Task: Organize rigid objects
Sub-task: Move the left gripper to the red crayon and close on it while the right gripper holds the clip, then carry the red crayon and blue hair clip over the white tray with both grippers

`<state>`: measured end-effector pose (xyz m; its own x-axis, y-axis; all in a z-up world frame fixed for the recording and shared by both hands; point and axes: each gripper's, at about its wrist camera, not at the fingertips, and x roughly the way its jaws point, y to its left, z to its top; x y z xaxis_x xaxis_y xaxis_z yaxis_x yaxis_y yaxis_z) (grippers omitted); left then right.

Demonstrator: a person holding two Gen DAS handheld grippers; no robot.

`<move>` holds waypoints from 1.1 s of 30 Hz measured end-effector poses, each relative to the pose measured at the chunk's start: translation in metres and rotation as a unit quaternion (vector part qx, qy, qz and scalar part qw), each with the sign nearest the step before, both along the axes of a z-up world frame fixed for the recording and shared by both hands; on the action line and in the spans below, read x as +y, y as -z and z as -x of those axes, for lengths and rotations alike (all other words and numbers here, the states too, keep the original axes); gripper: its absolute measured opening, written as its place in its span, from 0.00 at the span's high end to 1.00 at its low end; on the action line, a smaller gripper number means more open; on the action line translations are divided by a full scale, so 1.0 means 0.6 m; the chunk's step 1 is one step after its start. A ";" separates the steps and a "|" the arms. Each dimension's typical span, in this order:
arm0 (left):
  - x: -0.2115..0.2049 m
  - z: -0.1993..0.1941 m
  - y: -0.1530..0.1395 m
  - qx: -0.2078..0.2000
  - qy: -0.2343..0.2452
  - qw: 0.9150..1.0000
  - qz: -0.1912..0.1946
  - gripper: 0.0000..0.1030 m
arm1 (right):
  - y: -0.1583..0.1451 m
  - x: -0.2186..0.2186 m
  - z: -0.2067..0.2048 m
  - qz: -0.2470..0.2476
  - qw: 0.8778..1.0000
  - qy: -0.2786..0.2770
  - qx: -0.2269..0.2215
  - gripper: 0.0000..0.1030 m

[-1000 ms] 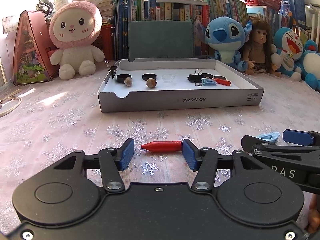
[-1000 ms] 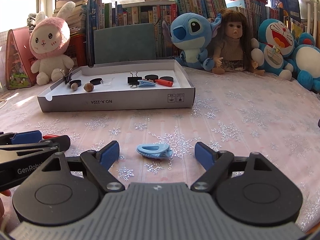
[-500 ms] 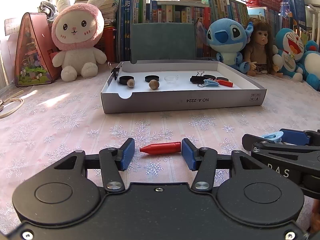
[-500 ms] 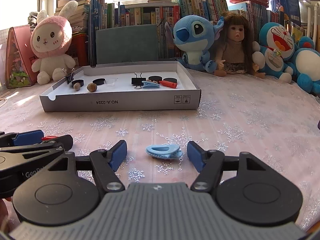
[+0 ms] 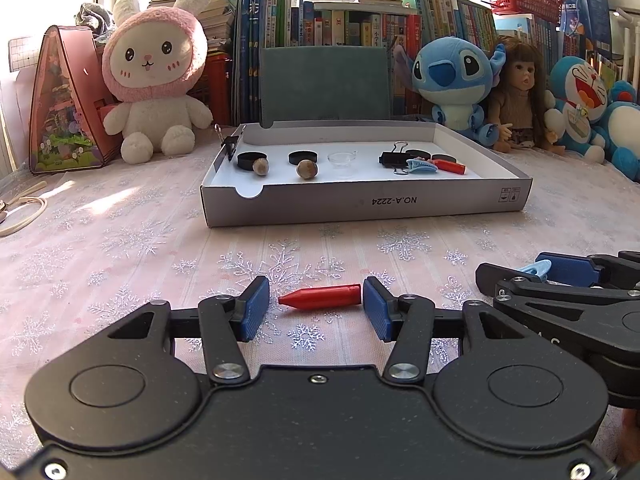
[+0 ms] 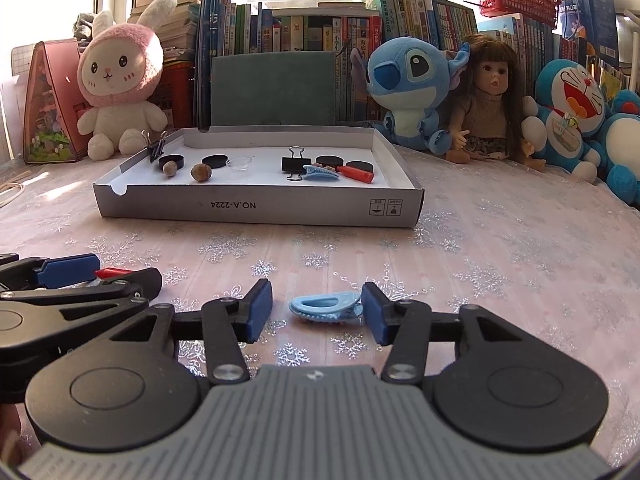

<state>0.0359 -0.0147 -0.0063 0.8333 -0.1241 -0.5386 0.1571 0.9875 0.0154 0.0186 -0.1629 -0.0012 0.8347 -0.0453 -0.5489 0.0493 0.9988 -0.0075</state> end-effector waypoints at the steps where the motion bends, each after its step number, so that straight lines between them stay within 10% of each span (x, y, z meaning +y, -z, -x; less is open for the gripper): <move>1: 0.000 0.000 0.000 0.000 0.000 1.000 0.000 0.51 | 0.000 0.001 -0.001 0.001 1.000 -0.003 0.000 0.47; 33: 0.001 0.006 -0.007 0.001 0.005 1.000 0.012 0.59 | 0.001 0.007 0.001 0.004 1.000 -0.025 -0.005 0.57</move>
